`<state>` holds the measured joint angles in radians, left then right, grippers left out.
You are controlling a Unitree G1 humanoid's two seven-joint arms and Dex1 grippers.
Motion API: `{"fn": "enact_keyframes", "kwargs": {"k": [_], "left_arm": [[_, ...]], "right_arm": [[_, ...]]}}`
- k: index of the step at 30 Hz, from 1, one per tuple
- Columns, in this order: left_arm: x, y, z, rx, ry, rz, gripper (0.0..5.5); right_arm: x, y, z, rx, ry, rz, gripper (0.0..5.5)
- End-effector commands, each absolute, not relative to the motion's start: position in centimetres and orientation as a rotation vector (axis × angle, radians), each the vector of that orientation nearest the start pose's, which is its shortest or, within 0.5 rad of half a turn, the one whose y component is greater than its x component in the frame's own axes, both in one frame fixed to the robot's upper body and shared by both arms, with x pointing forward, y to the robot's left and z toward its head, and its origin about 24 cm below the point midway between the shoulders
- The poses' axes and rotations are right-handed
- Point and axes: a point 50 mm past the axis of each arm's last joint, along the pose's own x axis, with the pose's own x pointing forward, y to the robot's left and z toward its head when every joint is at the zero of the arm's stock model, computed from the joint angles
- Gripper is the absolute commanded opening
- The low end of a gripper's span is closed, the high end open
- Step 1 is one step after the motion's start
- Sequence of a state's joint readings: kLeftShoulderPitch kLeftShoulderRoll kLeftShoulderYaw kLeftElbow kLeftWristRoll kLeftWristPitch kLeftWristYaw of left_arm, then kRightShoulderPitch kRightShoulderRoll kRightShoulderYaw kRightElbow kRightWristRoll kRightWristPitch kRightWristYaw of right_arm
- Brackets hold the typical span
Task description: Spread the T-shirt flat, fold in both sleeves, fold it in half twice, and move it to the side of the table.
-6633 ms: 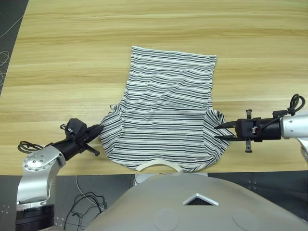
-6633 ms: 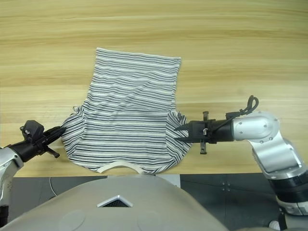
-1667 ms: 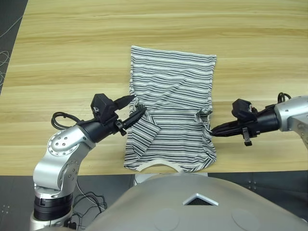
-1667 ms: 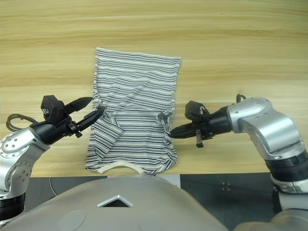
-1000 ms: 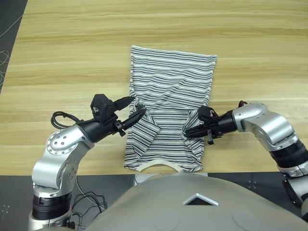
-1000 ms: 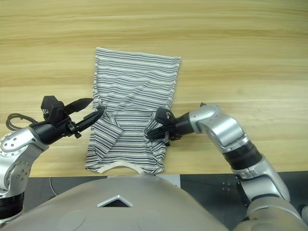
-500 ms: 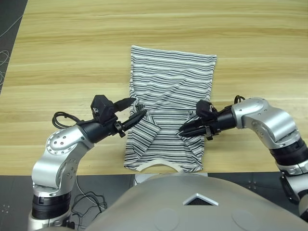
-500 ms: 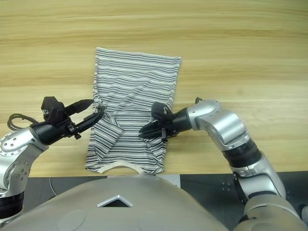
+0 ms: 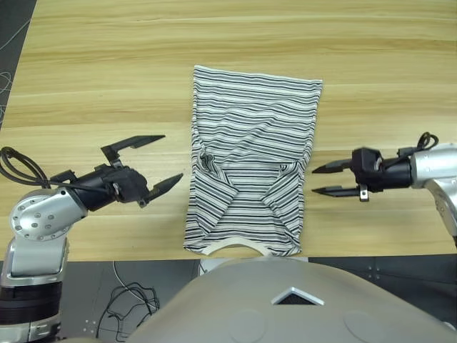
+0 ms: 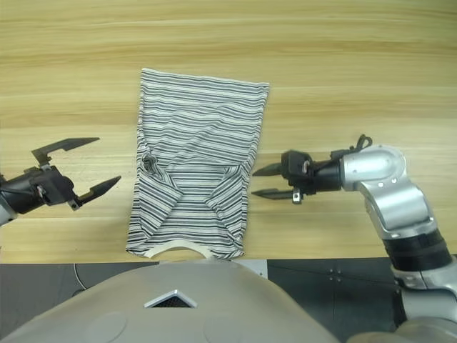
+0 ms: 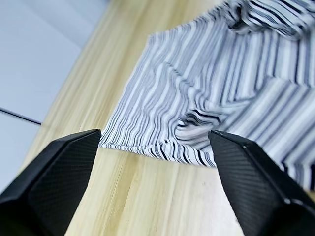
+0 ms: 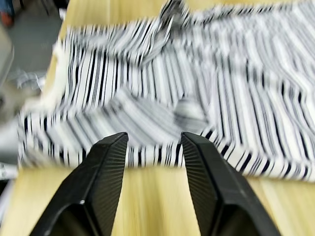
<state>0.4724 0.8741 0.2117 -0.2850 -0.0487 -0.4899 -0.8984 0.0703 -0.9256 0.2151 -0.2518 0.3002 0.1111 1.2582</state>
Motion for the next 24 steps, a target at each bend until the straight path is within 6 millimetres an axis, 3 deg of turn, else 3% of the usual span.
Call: {"fn": "enact_keyframes", "kwargs": {"k": [1,3,7,13,18,24], "left_arm": [[10.9,25.3,8.6,1.206,0.148,-1.512,4.65],[10.2,25.1,8.2,1.169,0.166,-1.541,4.93],[9.6,24.7,7.4,1.206,0.139,-1.600,4.93],[8.8,25.4,5.9,1.304,0.153,-1.686,4.93],[8.6,25.7,5.1,1.345,0.134,-1.687,4.93],[8.5,24.4,3.8,1.308,0.076,-1.689,4.93]], "right_arm": [[13.0,-22.0,5.9,-0.905,0.294,1.803,2.70],[12.3,-21.4,5.3,-0.931,0.197,1.811,3.01],[11.7,-20.7,4.5,-1.053,-0.023,1.834,3.01],[11.7,-19.5,2.7,-1.148,-0.203,1.793,3.01],[11.8,-18.8,2.0,-1.163,-0.249,1.751,3.01],[11.6,-17.5,1.7,-1.136,-0.298,1.764,3.01]]}}
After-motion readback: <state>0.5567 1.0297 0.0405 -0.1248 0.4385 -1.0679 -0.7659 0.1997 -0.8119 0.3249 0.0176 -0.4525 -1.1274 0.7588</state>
